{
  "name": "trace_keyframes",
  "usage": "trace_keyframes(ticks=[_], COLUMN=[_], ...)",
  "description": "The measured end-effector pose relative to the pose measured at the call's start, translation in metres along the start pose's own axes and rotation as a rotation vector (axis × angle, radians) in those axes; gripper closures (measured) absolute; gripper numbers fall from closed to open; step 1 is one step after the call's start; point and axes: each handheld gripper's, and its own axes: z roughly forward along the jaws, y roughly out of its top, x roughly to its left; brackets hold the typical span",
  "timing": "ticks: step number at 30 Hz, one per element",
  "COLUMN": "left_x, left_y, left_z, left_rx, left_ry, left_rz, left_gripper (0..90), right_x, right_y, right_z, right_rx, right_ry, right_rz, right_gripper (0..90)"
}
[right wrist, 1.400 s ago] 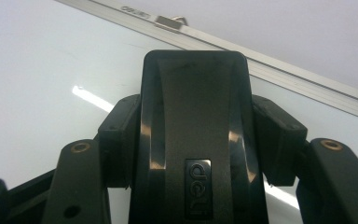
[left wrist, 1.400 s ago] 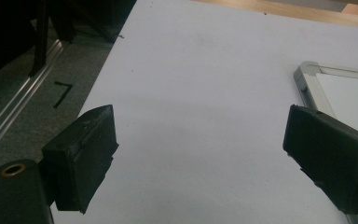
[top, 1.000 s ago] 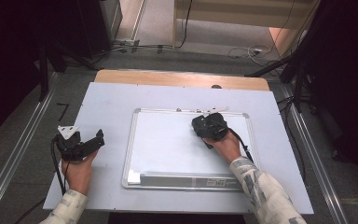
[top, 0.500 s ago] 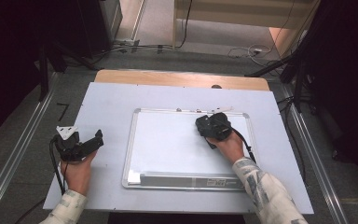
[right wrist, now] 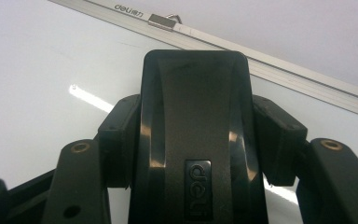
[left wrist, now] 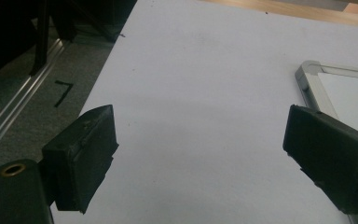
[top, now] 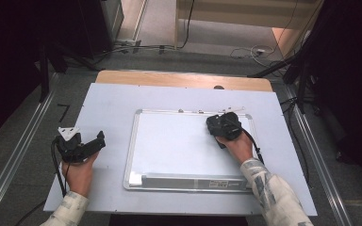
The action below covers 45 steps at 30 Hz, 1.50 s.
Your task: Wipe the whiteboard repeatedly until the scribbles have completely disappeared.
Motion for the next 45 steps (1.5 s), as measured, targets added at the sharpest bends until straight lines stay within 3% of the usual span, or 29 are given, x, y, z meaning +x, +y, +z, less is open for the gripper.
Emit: trace_keyframes(ticks=[17, 29, 38, 45], left_x=[0.0, 0.0, 0.001, 0.002], left_y=[0.0, 0.001, 0.001, 0.001], left_z=[0.0, 0.0, -0.001, -0.001], left_rx=[-0.004, -0.004, -0.007, -0.008], left_ry=[-0.003, -0.006, -0.005, -0.002], left_rz=[-0.002, -0.004, -0.005, -0.007], left_gripper=[10.1, 10.2, 10.2, 10.2], right_x=[0.023, 0.051, 0.057, 0.055], right_y=[0.007, 0.018, 0.02, 0.021], right_z=[0.008, 0.018, 0.021, 0.02], right_rx=[-0.015, -0.018, -0.028, -0.02], right_ry=[0.033, 0.072, 0.079, 0.092], right_rz=[-0.042, -0.083, -0.088, -0.059], right_gripper=[37.8, 37.8, 37.8, 37.8])
